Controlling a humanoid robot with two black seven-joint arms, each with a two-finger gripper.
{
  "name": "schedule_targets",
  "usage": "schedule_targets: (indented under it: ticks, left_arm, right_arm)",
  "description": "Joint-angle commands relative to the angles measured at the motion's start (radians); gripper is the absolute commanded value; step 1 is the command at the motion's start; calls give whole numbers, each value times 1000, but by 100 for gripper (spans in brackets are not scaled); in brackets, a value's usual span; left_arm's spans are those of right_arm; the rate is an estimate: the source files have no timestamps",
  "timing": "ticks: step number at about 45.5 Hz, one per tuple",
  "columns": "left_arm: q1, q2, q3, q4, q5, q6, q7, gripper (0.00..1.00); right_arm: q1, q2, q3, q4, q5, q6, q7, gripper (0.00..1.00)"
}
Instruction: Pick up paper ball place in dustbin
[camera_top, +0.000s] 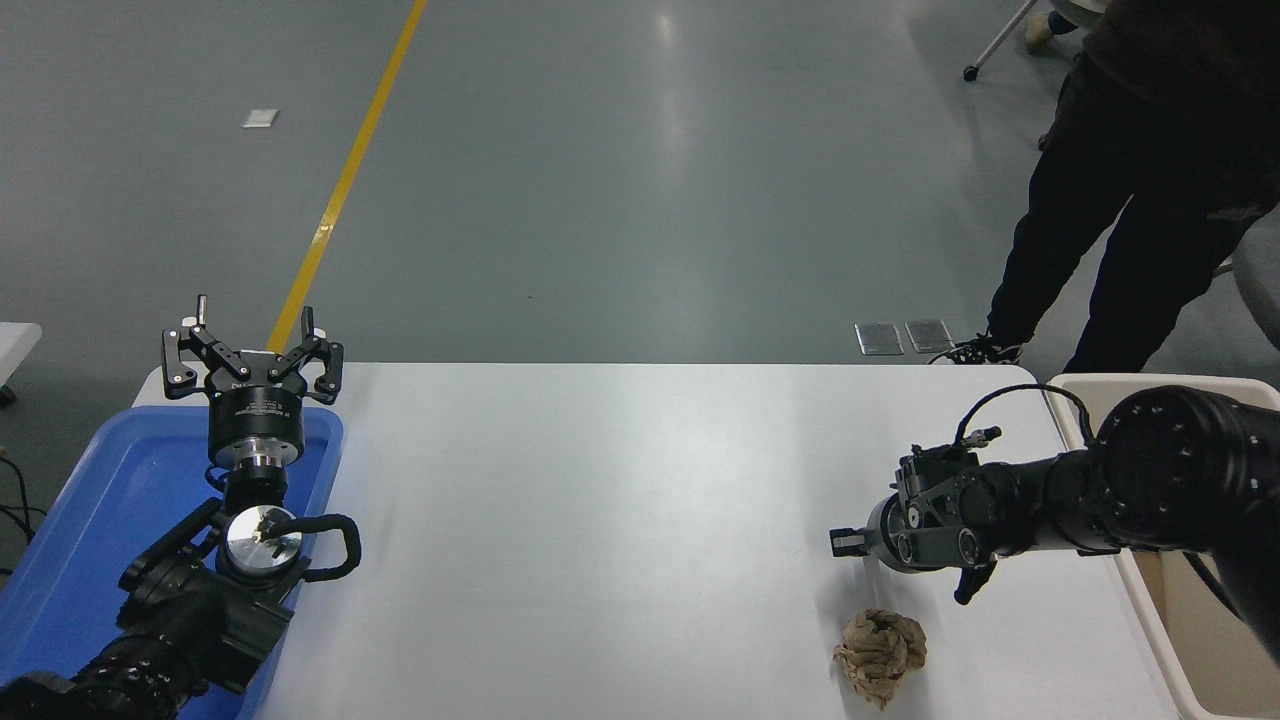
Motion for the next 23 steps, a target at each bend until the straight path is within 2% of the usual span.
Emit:
schedule_targets:
  ticks: [1, 7, 11, 12, 13, 14, 15, 23]
  left_arm:
    - [1, 1, 3, 0, 0, 0, -1, 99]
    - [0, 1, 3, 0, 0, 0, -1, 99]
    - [0, 1, 3, 0, 0, 1, -1, 99]
    - [1, 1, 3, 0, 2, 1, -1, 99]
    - [1, 1, 3, 0, 2, 1, -1, 99]
    - [1, 1, 3, 0, 0, 1, -1, 99]
    - [1, 1, 3, 2, 0, 0, -1, 99]
    - [0, 3, 3, 0, 0, 0, -1, 99]
  right_arm:
    - [185, -57, -8, 146, 1, 7, -2, 11]
    - [372, -135, -12, 279, 1, 50, -1, 12]
    - [547, -224, -12, 380, 1, 146, -1, 28]
    - [584, -242, -12, 397, 1, 169, -1, 35]
    - [619, -259, -12, 411, 1, 191, -1, 49]
    - [652, -276, -12, 422, 1, 209, -1, 79]
    - [681, -293, -6, 431, 1, 222, -2, 100]
    - [911, -416, -5, 465, 0, 384, -1, 100]
